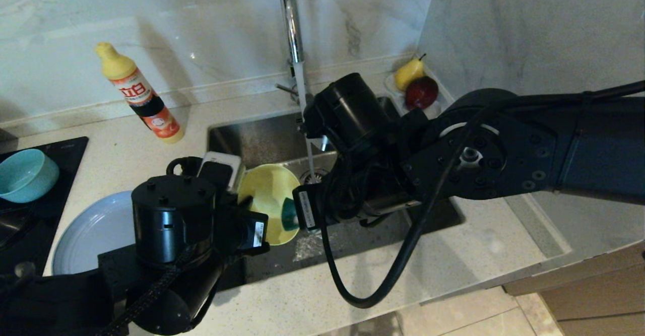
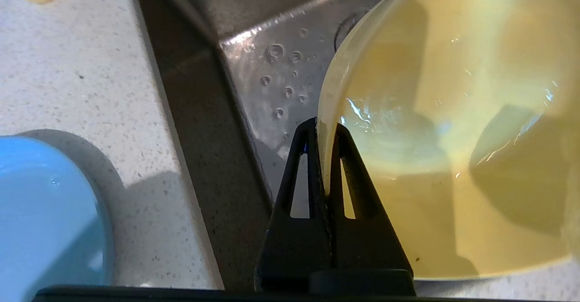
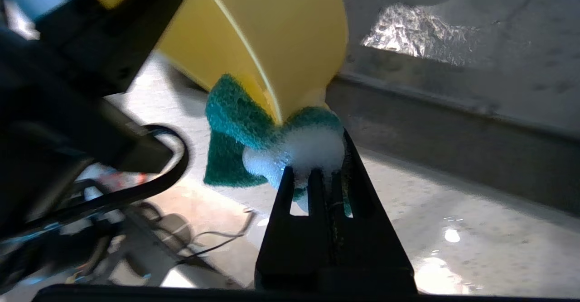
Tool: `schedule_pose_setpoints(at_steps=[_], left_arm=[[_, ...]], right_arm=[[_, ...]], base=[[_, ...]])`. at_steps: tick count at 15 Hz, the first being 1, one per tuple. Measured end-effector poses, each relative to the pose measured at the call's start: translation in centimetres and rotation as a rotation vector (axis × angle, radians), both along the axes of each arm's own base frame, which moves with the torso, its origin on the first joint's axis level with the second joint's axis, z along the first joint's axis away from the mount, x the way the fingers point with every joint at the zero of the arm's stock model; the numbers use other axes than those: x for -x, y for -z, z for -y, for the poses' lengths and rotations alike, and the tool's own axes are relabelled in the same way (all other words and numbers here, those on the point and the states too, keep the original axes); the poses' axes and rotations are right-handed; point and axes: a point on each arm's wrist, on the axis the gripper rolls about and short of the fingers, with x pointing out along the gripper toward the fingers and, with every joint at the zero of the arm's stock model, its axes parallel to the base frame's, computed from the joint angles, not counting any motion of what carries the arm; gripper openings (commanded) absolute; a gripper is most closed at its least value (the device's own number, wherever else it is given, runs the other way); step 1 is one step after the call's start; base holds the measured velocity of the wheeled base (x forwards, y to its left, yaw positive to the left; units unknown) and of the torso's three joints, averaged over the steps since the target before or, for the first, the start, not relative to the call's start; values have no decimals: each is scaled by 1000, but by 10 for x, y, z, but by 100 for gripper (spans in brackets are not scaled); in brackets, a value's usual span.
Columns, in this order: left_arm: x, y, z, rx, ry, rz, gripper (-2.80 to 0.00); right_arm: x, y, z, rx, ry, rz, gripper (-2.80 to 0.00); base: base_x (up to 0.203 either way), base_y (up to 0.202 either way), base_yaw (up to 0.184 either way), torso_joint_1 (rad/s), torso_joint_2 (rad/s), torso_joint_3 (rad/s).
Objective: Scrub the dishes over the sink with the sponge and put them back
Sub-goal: Wipe the bowl
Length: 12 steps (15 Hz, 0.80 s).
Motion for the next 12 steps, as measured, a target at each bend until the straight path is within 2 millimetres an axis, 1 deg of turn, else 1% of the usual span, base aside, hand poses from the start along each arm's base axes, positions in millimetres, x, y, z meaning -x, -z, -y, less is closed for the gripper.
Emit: schedule_pose_setpoints(at_steps=[4,7,12], left_arm=[[-3,-5,0,28,-32,16,-280],[-8,-9,-5,37,-51,27,-280],[-9,-19,-22,35,-101,35,-280]], right_arm=[[4,-3,1,-25,-7,-27,-280],[6,-2,2,-25,-15,-35,-280],[-10,6,14,2,40,-53,-280]], base=[[0,0,0,0,0,0],[0,0,0,0,0,0],[0,0,0,0,0,0]])
